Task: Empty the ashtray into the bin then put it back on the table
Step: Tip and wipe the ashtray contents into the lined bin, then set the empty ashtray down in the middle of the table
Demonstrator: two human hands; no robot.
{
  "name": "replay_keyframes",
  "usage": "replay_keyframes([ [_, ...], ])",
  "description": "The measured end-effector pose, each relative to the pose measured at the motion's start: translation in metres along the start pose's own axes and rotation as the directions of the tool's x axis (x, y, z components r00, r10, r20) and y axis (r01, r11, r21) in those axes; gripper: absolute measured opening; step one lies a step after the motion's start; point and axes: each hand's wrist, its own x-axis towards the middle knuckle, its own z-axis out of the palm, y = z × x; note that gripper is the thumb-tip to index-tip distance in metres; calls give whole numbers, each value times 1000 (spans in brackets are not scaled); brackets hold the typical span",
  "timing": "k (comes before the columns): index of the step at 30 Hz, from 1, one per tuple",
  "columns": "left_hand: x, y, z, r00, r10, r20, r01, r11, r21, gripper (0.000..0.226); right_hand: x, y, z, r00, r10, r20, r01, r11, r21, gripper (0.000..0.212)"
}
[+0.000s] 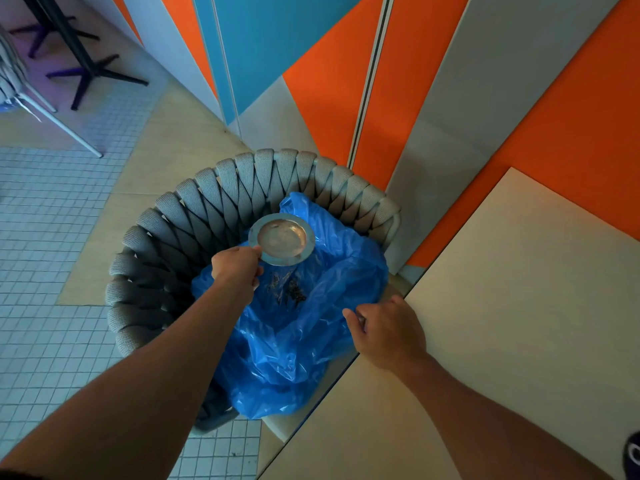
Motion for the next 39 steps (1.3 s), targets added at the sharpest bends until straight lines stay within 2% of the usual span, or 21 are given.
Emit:
replay_keyframes([
  [4, -15, 1, -2, 1000, 7, 24, -8, 1000, 13, 7, 0, 0, -3, 1000, 7, 6, -8, 996, 87, 45],
  [7, -28, 3, 0, 998, 26, 57, -27, 999, 22, 10, 4, -1, -9, 994, 96, 48, -105, 956, 274, 37],
  [9, -36, 4, 1, 996, 38, 78, -41, 999, 31, 11, 11, -3, -16, 967, 234, 104, -255, 838, 483, 34],
  [11, -44, 3, 4, 993, 47, 110, -52, 998, 47, 11, 21, -5, -24, 913, 375, 163, -387, 667, 637, 27],
  [15, -69, -1, 18, 981, 64, 184, -82, 993, 91, 14, 32, 5, -49, 793, 546, 271, -528, 391, 754, 19],
  [18, -91, -5, 33, 964, 76, 256, -111, 986, 127, 12, 27, 19, -69, 722, 607, 332, -584, 279, 762, 22],
  [24, -148, -12, 69, 915, 106, 389, -186, 967, 176, 6, -6, 57, -107, 642, 689, 337, -598, 175, 782, 25],
  [33, -231, -27, 121, 849, 104, 519, -251, 942, 221, 10, -75, 109, -159, 580, 768, 273, -590, 164, 791, 23],
  [39, -280, -43, 149, 806, 82, 587, -281, 925, 256, 6, -130, 139, -184, 528, 810, 257, -577, 120, 808, 21],
])
